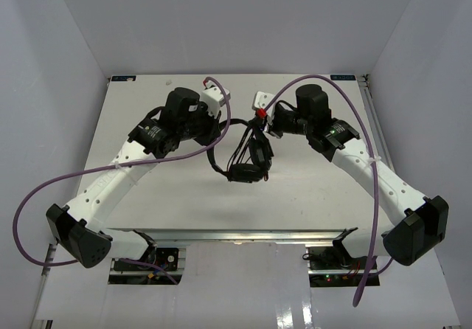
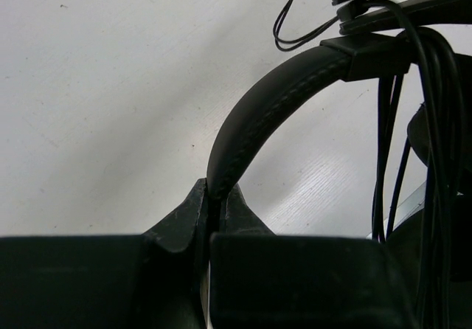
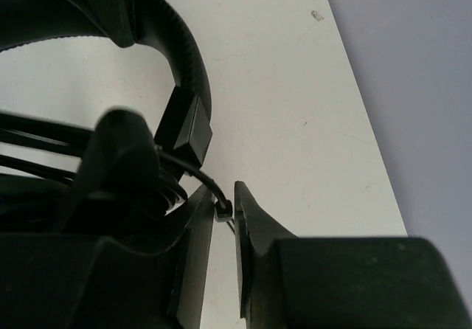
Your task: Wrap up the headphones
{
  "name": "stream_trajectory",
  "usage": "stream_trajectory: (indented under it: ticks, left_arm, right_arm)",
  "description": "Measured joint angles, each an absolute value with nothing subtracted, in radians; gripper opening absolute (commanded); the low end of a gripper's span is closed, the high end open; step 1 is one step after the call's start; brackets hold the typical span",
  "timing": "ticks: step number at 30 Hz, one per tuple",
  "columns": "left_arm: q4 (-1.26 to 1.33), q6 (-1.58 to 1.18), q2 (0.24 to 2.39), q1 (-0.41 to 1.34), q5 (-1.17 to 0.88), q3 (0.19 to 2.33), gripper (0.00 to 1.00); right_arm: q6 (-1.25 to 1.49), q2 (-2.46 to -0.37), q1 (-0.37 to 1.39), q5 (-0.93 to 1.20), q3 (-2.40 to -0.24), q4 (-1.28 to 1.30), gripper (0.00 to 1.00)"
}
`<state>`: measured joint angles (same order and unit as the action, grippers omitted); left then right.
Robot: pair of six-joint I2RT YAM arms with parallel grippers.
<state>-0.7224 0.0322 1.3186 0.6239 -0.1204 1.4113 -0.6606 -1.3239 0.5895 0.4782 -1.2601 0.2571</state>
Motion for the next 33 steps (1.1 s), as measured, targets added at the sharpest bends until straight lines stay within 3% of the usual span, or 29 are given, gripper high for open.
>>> stream_trajectory:
  ticks: [3, 15, 22, 33]
  left_arm:
    - [-0.729, 0.017, 1.318, 0.624, -0.128, 1.451, 0.00]
    - [-0.797, -0.021, 1.321, 0.623, -0.189, 1.578, 0.00]
    - [-0.767, -0.061, 1.345, 0.626, -0.215, 1.621, 0.00]
    - [-0.726, -0.090, 1.360, 0.630, -0.184, 1.587, 0.00]
  right_arm:
    - [-0.637, -1.324, 0.572, 0.505, -1.253, 0.257, 0.26]
    - [-0.447, -1.357, 0.533, 0.667, -1.219, 0.159, 0.46]
    - [-0.295, -1.401, 0.543, 0.799, -1.141, 0.038, 0.47]
    - [-0.249, -1.375, 0.531, 0.714, -1.072, -0.027, 0.47]
